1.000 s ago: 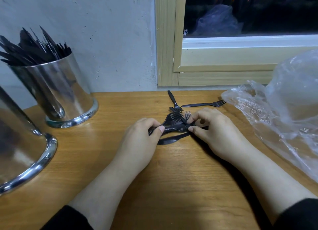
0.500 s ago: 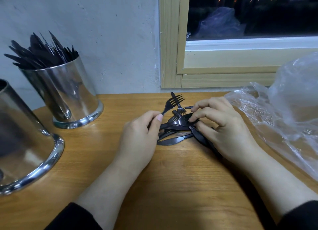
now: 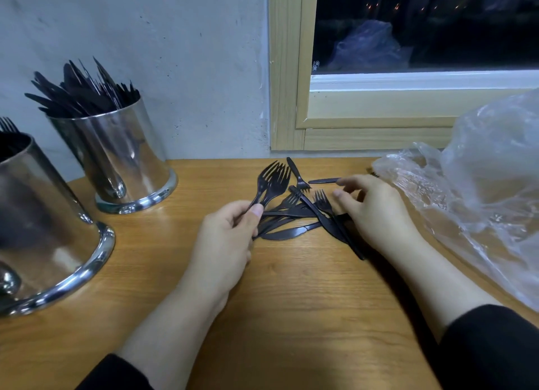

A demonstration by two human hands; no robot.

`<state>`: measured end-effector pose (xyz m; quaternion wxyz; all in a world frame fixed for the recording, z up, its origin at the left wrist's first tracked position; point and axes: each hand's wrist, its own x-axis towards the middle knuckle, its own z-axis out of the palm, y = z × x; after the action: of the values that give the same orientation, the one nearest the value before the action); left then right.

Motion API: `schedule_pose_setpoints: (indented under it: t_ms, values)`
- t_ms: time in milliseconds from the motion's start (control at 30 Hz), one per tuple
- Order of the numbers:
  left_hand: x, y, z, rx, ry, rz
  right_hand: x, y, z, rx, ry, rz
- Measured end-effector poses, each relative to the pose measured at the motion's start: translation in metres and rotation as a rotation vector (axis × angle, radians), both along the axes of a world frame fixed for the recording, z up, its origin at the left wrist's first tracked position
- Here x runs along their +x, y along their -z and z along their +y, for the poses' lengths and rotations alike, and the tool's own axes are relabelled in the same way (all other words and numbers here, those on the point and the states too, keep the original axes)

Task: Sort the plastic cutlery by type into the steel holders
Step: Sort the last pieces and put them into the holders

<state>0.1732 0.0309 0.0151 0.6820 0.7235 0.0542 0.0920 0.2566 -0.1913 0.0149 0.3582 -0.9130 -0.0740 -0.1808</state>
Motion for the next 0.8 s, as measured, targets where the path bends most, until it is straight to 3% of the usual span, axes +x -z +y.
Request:
schedule_pose_setpoints:
  t_ms: [233, 433, 500, 667, 800]
  values:
    - [-0.007, 0.006, 0.000, -0.023, -0.013, 0.016, 0.020, -0.007, 0.018, -0.189, 0.020, 0.287]
    - [0.002, 0.006, 0.000, 0.003, 0.002, 0.009, 0.028, 0.002, 0.016, -0.128, -0.011, 0.295]
    - [0.002, 0.006, -0.002, 0.016, -0.009, -0.004, 0.028, 0.003, 0.015, -0.041, -0.036, 0.285]
    - [0.001, 0.005, -0.003, -0.043, -0.015, 0.012, 0.016, -0.015, 0.011, 0.411, -0.081, 0.155]
    - [0.002, 0.007, -0.004, -0.006, 0.006, 0.000, 0.002, -0.026, 0.025, 0.594, -0.199, 0.104]
